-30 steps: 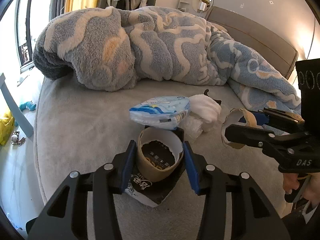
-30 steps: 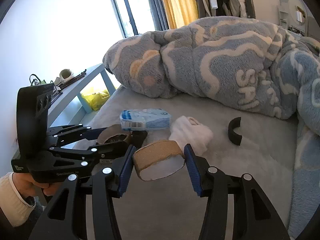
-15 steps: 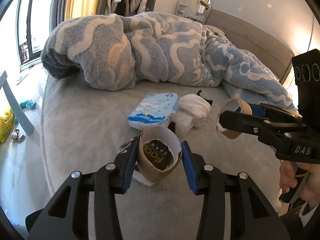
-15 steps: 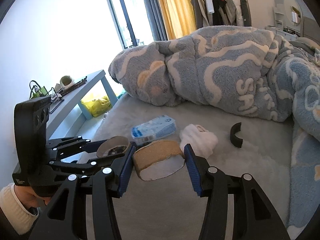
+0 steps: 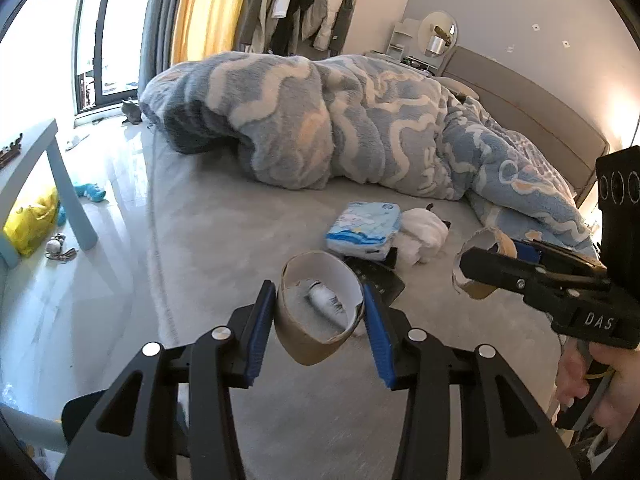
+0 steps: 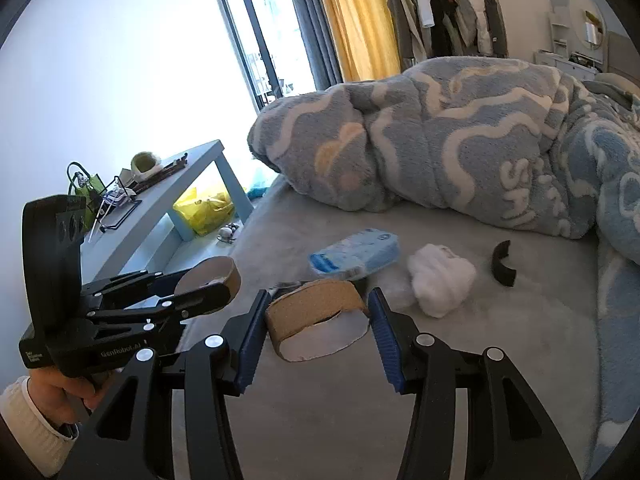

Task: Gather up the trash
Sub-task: 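Grasp the brown paper cup with left tool, then carry both items to the bin and open left tool to drop the cup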

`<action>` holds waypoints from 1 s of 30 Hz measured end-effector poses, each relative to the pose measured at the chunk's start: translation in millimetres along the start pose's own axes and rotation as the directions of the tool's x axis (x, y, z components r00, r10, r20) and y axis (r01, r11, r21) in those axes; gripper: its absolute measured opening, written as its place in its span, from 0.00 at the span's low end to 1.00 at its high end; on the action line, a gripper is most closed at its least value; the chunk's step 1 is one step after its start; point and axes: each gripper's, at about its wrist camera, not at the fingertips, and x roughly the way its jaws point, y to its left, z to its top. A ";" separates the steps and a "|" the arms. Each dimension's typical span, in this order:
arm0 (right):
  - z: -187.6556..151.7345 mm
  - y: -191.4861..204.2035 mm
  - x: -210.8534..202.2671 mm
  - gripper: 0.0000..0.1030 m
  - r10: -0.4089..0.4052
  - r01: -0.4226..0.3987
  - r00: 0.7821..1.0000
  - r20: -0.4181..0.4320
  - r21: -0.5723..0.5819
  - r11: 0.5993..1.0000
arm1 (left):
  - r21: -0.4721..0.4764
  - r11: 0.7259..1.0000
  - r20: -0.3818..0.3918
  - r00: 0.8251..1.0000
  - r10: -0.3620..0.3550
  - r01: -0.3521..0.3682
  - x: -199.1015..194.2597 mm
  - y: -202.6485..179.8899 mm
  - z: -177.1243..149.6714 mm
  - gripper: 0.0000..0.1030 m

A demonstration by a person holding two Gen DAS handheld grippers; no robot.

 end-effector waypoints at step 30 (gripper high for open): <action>0.3 150.9 47.0 0.49 0.152 -0.158 0.986 -0.067 -0.108 0.981 | -0.121 0.974 -0.091 0.979 0.183 -0.193 -89.3 130.8 -57.3 0.46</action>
